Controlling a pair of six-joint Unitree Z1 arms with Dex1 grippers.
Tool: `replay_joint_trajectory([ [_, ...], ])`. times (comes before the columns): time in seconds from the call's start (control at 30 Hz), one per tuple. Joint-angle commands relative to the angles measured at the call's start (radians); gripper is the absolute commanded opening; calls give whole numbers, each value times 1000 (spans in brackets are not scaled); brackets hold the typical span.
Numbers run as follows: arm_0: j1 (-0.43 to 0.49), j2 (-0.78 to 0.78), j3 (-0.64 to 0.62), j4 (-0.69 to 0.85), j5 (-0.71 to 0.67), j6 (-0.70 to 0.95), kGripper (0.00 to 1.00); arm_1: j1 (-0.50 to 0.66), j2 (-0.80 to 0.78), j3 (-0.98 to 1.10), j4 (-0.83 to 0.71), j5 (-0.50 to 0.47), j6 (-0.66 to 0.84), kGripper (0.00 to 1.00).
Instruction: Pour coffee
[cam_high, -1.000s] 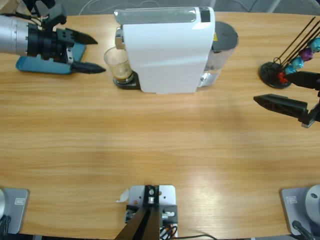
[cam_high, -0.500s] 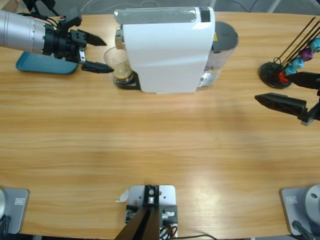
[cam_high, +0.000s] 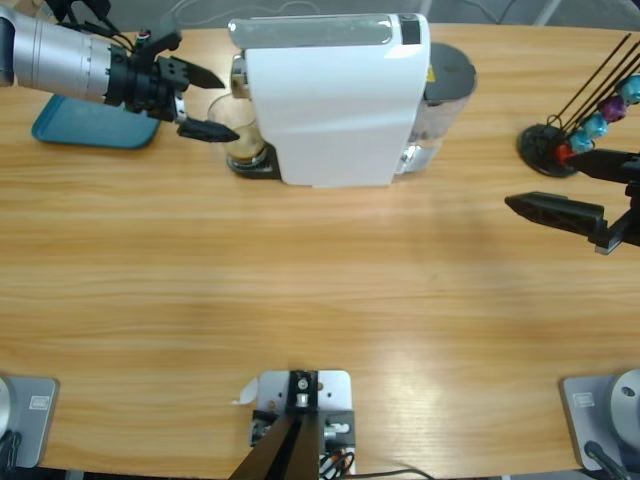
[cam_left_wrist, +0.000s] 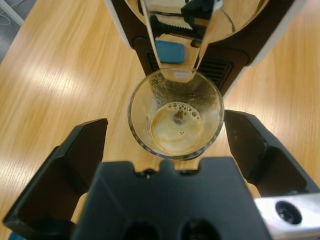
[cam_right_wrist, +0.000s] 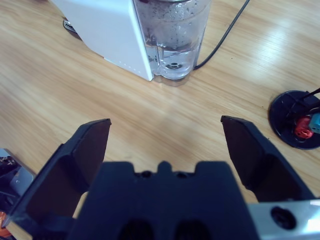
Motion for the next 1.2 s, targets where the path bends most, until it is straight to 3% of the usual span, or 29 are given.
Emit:
replay_joint_trajectory([
  [0.03, -17, 75, -13, -13, 3, 14, 997, -17, 27, 1, 20, 28, -9, 1000],
  [0.5, -38, 116, -50, -14, -17, 14, 920, -17, 35, 1, 18, 36, -9, 1000],
  [0.57, -43, 119, -52, -15, -17, 14, 851, -17, 35, 1, 18, 38, -9, 1000],
  [0.67, -47, 117, -48, -15, -17, 12, 647, -17, 32, 1, 18, 37, -9, 1000],
  [0.8, -49, 116, -38, -15, -33, 12, 628, -17, 27, 2, 18, 38, -9, 1000],
  [0.93, -49, 112, -30, -15, -34, 12, 208, -17, 26, 1, 18, 38, -9, 1000],
  [0.97, -49, 110, -28, -15, -35, 12, 60, -17, 26, 1, 18, 38, -9, 1000],
  [1.0, -49, 107, -24, -15, -39, 12, 0, -17, 25, 1, 19, 38, -9, 1000],
  [1.2, -42, 103, -18, -15, -66, 22, 0, -17, 24, 3, 18, 36, -9, 1000],
])
